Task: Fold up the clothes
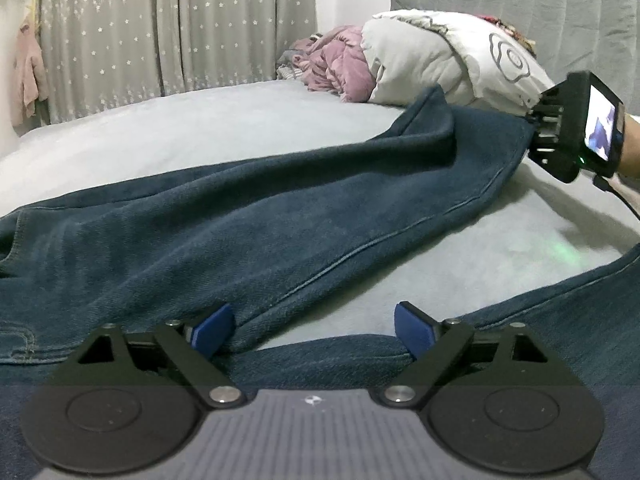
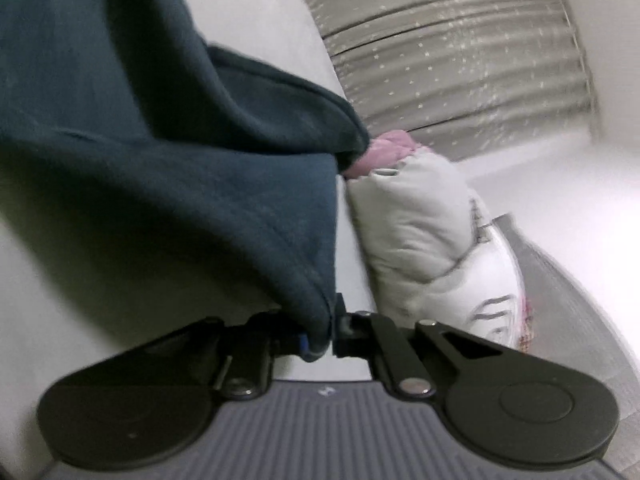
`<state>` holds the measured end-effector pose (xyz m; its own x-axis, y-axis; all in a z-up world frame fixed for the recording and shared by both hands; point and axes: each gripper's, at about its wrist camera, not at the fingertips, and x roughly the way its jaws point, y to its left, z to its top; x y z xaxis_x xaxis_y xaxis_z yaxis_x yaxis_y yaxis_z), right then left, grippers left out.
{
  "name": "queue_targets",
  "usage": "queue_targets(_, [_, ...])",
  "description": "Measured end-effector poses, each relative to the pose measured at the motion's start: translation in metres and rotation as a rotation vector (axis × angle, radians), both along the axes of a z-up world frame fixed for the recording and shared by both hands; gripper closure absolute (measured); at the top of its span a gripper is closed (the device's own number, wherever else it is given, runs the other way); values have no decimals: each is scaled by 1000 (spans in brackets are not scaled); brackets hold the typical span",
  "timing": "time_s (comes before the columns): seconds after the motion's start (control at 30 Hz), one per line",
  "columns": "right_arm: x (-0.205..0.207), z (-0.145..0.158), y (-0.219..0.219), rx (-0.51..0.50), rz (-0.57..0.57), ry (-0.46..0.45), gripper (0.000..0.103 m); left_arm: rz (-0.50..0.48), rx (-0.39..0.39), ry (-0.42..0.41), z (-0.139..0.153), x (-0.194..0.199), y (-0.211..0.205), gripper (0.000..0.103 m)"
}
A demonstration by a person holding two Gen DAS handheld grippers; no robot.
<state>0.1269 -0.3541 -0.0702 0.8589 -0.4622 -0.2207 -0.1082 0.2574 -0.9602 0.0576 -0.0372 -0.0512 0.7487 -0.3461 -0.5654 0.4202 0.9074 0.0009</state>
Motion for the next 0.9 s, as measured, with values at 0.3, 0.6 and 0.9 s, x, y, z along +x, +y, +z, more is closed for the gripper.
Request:
queue_targets(0.3, [-51, -13, -16, -259, 40, 210, 101, 1, -35, 18, 4, 3, 4, 14])
queue_targets(0.6, [-75, -20, -8, -462, 23, 201, 101, 0, -43, 26, 6, 4, 4, 14])
queue_targets(0.9, [-87, -31, -5, -315, 8, 393, 91, 1, -40, 30, 5, 6, 3, 14])
